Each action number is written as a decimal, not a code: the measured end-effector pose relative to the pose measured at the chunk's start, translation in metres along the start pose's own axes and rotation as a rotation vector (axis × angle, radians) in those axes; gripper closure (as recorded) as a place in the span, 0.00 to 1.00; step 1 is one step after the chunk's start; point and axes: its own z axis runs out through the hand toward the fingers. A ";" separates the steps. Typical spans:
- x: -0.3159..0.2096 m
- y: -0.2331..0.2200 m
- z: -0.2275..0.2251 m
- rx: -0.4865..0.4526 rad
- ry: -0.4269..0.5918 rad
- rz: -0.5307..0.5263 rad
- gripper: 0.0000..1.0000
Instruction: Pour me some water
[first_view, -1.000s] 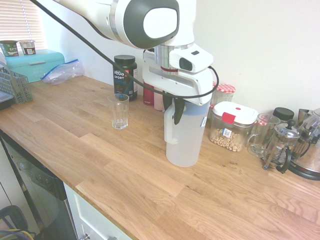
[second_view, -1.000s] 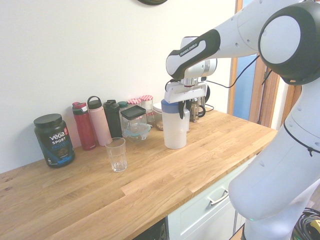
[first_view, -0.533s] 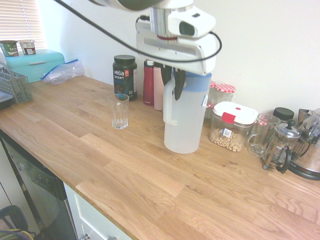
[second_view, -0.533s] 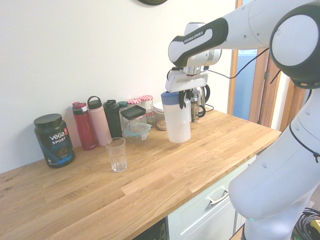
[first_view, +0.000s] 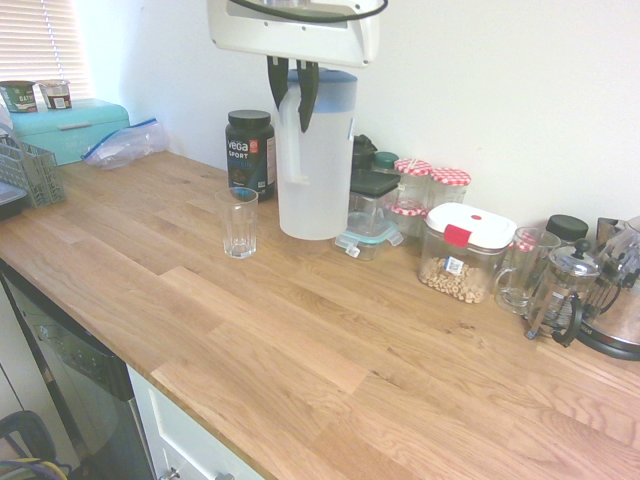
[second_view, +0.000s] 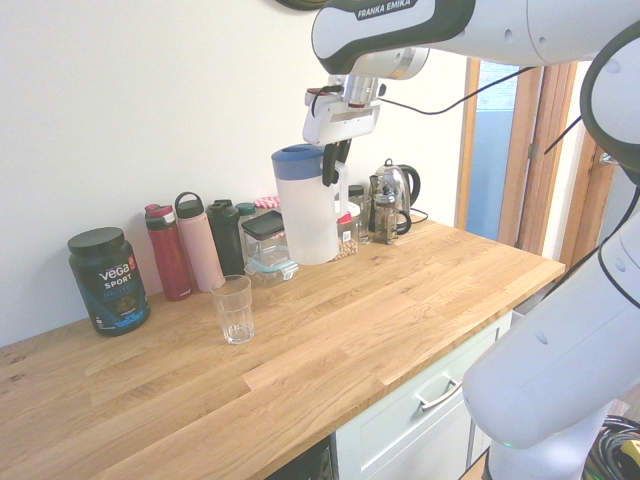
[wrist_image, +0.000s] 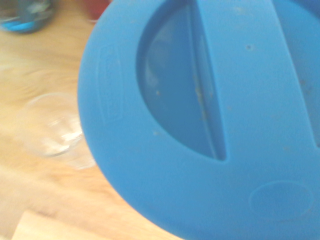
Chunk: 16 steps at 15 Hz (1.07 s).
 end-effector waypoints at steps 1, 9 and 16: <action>-0.001 -0.005 0.003 0.001 -0.008 -0.062 1.00; -0.005 -0.046 0.056 -0.092 -0.154 -0.520 1.00; -0.006 -0.084 0.086 -0.276 -0.239 -0.771 1.00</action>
